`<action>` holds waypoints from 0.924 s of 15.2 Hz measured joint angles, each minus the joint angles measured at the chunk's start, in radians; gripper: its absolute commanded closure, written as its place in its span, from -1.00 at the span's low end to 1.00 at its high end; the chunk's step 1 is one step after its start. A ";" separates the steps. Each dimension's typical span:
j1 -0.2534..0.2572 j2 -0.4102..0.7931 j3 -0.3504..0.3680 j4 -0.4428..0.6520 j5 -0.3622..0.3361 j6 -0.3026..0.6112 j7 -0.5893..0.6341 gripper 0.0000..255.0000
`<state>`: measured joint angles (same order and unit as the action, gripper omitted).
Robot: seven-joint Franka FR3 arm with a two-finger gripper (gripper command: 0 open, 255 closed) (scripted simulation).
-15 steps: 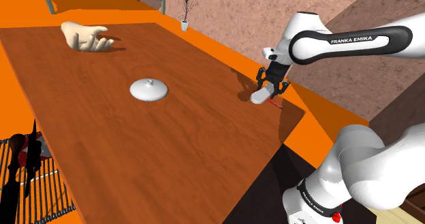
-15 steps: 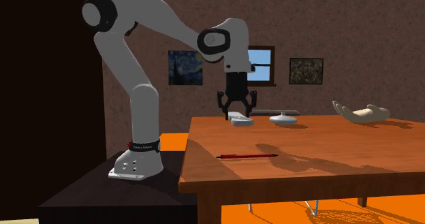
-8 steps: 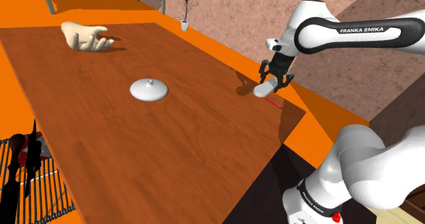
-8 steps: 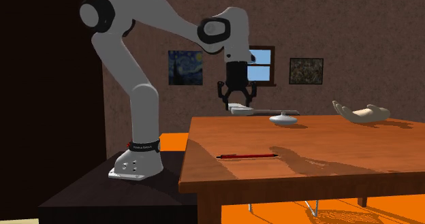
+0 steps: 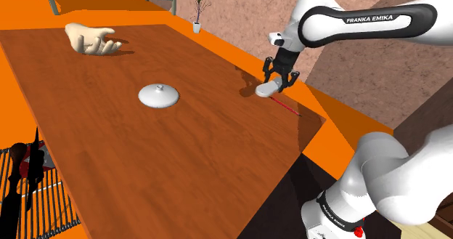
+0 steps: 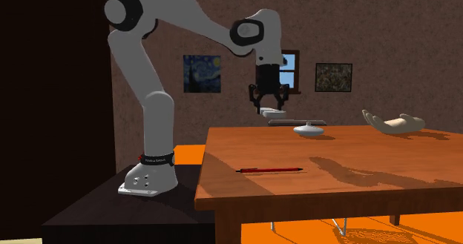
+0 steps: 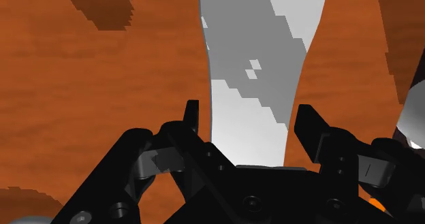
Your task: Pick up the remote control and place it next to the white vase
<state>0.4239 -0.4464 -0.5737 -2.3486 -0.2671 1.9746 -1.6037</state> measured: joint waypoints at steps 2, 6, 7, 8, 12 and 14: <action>0.030 0.048 0.014 0.029 0.030 0.013 0.025 1.00; 0.090 0.175 0.032 0.129 0.103 0.026 0.057 1.00; 0.101 0.201 0.035 0.148 0.118 0.030 0.062 1.00; 0.112 0.225 0.042 0.167 0.132 0.031 0.071 1.00; 0.152 0.356 0.058 0.291 0.205 0.022 0.089 1.00; 0.166 0.426 0.066 0.365 0.243 0.009 0.094 1.00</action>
<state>0.5899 -0.0207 -0.5078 -1.9832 -0.0245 1.9835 -1.5099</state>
